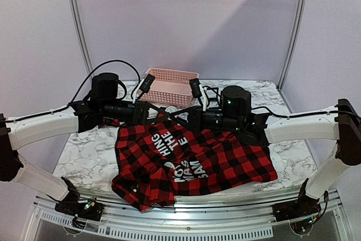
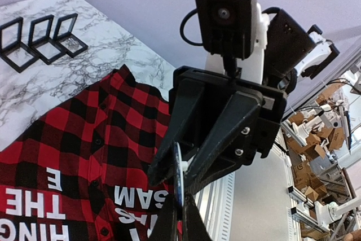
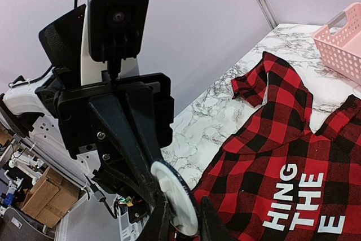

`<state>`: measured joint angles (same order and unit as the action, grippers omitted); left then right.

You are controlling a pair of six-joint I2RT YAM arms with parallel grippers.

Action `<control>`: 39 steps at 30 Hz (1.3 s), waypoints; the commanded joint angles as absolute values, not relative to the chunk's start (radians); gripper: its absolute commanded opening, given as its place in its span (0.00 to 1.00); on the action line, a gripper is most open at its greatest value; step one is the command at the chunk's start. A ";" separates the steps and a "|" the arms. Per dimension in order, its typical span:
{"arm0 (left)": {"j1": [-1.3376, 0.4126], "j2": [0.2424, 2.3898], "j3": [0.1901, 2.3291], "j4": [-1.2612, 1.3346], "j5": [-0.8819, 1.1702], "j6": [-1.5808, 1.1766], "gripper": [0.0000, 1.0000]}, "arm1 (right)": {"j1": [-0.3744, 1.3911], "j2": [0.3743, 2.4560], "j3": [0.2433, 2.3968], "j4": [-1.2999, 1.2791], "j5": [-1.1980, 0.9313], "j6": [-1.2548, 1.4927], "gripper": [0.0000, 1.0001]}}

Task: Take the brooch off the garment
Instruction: Close the brooch at the center of the board.

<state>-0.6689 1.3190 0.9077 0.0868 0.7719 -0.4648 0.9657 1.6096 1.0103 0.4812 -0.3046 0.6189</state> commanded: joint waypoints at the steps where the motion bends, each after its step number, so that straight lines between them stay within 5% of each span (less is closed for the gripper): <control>1: -0.680 1.304 0.899 0.155 0.860 -0.474 0.00 | 0.948 1.633 1.030 0.460 -0.300 0.615 0.16; 23: -0.680 1.291 0.894 0.157 0.840 -0.474 0.00 | 0.926 1.640 1.017 0.469 -0.284 0.672 0.12; 39: -0.671 1.322 0.925 0.035 0.741 -0.428 0.00 | 0.926 1.628 0.982 0.531 -0.344 0.645 0.23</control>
